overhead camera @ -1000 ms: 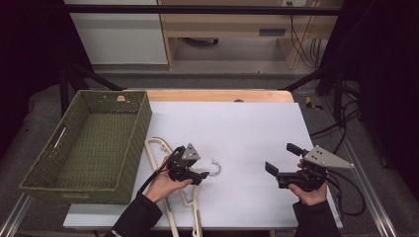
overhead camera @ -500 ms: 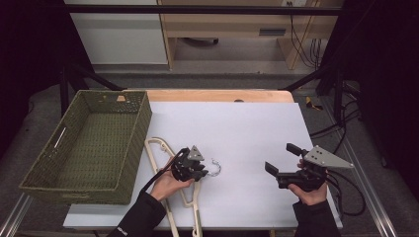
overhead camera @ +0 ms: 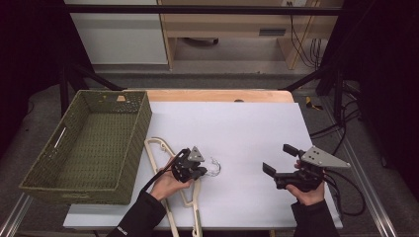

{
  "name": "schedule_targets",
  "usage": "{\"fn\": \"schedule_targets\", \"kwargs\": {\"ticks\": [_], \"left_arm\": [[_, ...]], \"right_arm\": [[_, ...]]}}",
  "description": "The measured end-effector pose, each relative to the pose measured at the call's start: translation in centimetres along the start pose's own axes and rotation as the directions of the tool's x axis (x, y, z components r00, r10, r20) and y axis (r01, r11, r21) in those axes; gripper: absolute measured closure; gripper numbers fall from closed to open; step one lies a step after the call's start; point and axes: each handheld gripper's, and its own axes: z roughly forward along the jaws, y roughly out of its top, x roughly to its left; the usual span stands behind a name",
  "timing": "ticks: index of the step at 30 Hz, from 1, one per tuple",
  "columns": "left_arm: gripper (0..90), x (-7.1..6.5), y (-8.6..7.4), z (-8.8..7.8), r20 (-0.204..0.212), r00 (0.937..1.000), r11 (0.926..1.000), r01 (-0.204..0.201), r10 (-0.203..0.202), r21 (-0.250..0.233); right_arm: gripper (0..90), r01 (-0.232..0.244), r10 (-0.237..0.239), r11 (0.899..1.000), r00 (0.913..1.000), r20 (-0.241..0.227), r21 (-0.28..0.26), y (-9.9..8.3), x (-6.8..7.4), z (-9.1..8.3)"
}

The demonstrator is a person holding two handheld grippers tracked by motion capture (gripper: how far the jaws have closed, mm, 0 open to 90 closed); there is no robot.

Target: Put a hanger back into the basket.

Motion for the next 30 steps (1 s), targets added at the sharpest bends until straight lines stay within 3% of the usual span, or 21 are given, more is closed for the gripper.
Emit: {"fn": "schedule_targets", "kwargs": {"ticks": [9,12,15,21,22,25,30], "left_arm": [[88.5,-0.8,0.1,-2.2,-0.015,0.9994,0.9970,-0.031,0.030,-0.070],[88.6,-1.0,0.0,-2.8,-0.017,0.9996,0.9953,-0.026,0.024,-0.094],[88.6,-1.1,-0.2,-3.8,-0.021,0.9996,0.9899,-0.021,0.018,-0.140],[88.6,-1.2,-0.6,-4.8,-0.019,0.9998,0.9829,-0.010,0.007,-0.184],[88.6,-1.3,-0.7,-5.1,-0.023,0.9997,0.9816,-0.011,0.007,-0.191],[88.6,-1.4,-0.7,-5.2,-0.027,0.9996,0.9807,-0.016,0.011,-0.195],[88.6,-1.4,-0.7,-5.6,-0.028,0.9996,0.9783,-0.015,0.009,-0.206]], "right_arm": [[2.0,-0.027,0.028,0.999,0.9967,-0.075,0.021,-0.2,1.4,1.5],[2.0,-0.027,0.030,0.999,0.9962,-0.082,0.035,-0.3,1.9,2.1],[3.8,-0.021,0.029,0.997,0.9935,-0.110,0.072,-0.4,3.4,3.3],[7.0,-0.033,0.052,0.992,0.9874,-0.150,0.125,-0.9,5.2,5.0],[9.2,-0.041,0.066,0.989,0.9837,-0.167,0.144,-1.3,6.1,5.9],[10.7,-0.041,0.071,0.986,0.9802,-0.185,0.159,-1.5,6.8,6.5],[15.3,-0.051,0.101,0.976,0.9673,-0.233,0.212,-2.4,8.5,8.2]]}}
